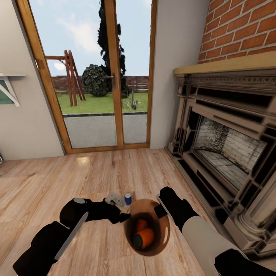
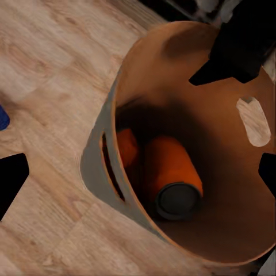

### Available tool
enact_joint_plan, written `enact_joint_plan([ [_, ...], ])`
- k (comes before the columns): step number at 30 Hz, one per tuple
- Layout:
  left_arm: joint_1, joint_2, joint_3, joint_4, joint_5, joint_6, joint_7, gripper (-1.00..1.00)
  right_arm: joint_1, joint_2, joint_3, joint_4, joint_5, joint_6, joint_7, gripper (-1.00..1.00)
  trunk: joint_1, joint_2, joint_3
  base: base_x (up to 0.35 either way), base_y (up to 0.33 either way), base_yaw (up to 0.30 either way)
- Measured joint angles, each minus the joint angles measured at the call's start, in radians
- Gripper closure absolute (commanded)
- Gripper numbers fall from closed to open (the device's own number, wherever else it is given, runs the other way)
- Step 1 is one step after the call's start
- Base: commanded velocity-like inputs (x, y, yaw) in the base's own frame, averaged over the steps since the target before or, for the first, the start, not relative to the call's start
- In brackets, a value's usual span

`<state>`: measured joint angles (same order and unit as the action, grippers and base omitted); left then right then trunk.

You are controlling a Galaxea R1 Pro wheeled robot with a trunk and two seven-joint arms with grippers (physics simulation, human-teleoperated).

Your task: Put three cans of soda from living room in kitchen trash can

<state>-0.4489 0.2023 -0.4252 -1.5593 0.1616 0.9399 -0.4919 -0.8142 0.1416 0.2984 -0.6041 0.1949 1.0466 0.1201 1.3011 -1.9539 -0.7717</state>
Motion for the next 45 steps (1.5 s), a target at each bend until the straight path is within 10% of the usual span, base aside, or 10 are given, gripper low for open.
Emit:
enact_joint_plan([
  [4,0.001,0.038,0.079,-0.002,0.001,-0.004,-0.094,-1.0,0.0,-0.001,-0.001,0.0,-0.006,0.0,0.0,1.0,0.0,0.0,0.0,0.0,0.0,0.0],
  [15,0.063,0.081,0.564,0.024,-0.008,-0.087,-0.382,-1.0,0.0,-0.004,-0.005,-0.002,-0.007,0.0,0.001,1.0,0.0,0.0,0.0,0.0,0.0,0.0],
  [25,0.072,0.073,0.609,0.212,-0.011,-0.241,-0.211,-1.0,0.001,-0.072,-0.044,-0.06,0.001,-0.001,0.012,1.0,0.0,0.0,0.0,0.0,0.0,0.0],
  [28,0.072,0.071,0.609,0.347,-0.013,-0.372,-0.075,-1.0,0.004,-0.118,-0.12,-0.111,-0.039,0.001,0.026,1.0,0.0,0.0,0.0,0.0,0.0,0.0],
  [31,0.072,0.071,0.609,0.422,-0.012,-0.447,-0.04,-1.0,0.006,-0.151,-0.146,-0.138,0.006,-0.002,0.044,1.0,0.0,0.0,0.0,0.0,0.0,0.0],
  [34,0.072,0.071,0.61,0.581,-0.013,-0.599,-0.011,-1.0,0.01,-0.222,-0.165,-0.17,-0.037,0.001,0.113,1.0,0.0,0.0,0.0,0.0,0.0,0.0],
  [38,0.072,0.07,0.609,0.745,-0.011,-0.745,0.038,-1.0,0.017,-0.284,-0.173,-0.179,0.011,-0.087,0.155,1.0,0.0,0.0,0.0,0.0,0.0,0.0],
  [45,0.072,0.069,0.605,0.851,-0.012,-0.886,0.128,-1.0,0.096,-0.311,-0.246,-0.183,-0.01,-0.271,0.184,1.0,0.0,0.0,0.0,0.0,0.0,0.0],
])
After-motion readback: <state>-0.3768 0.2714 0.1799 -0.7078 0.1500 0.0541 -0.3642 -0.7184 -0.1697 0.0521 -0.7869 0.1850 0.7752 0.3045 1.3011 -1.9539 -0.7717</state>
